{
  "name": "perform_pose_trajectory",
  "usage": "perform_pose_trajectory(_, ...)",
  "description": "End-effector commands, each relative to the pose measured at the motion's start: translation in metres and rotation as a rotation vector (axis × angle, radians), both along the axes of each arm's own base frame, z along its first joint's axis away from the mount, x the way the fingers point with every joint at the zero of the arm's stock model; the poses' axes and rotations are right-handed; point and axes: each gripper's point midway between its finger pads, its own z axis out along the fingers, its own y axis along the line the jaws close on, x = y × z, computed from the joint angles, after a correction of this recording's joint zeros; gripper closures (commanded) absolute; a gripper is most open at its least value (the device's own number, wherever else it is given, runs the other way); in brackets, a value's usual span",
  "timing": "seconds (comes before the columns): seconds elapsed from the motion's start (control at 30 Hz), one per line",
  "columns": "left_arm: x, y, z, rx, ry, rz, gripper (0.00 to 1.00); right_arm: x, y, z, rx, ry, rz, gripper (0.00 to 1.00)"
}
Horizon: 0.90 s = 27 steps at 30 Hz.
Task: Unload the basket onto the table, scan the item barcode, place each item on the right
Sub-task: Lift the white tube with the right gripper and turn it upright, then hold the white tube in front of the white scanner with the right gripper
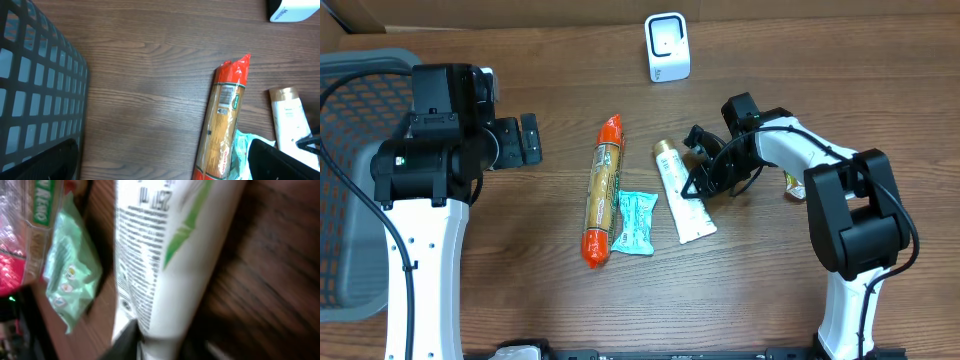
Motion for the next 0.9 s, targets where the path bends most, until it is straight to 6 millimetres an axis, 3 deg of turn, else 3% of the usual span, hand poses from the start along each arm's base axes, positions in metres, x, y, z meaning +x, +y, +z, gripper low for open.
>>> perform_pose_trajectory(0.0,0.003,0.0,0.006,0.02,-0.017,-0.021,0.0,-0.007,-0.006,-0.022,-0.084,0.076,-0.053,0.96)
perform_pose_trajectory(0.13,0.003,0.0,0.006,0.02,-0.017,-0.021,0.0,-0.01,-0.001,-0.013,-0.039,0.116,-0.068,0.96)
perform_pose_trajectory(0.27,0.003,0.0,0.006,0.02,-0.017,-0.021,0.01,0.001,-0.001,0.018,0.059,0.121,-0.115,0.96)
perform_pose_trajectory(0.47,0.003,0.0,0.006,0.02,-0.017,-0.021,0.01,0.012,-0.003,0.102,0.22,-0.03,-0.126,0.96)
perform_pose_trajectory(0.63,0.003,0.0,0.006,0.02,-0.017,-0.021,0.0,-0.003,0.0,0.173,0.336,-0.183,-0.062,0.96)
perform_pose_trajectory(0.73,0.003,0.0,0.006,0.02,-0.017,-0.021,0.0,-0.013,-0.001,0.205,0.368,-0.262,-0.044,0.96)
perform_pose_trajectory(0.87,0.003,0.0,0.006,0.02,-0.017,-0.021,0.01,-0.022,-0.003,0.233,0.388,-0.338,-0.034,0.96)
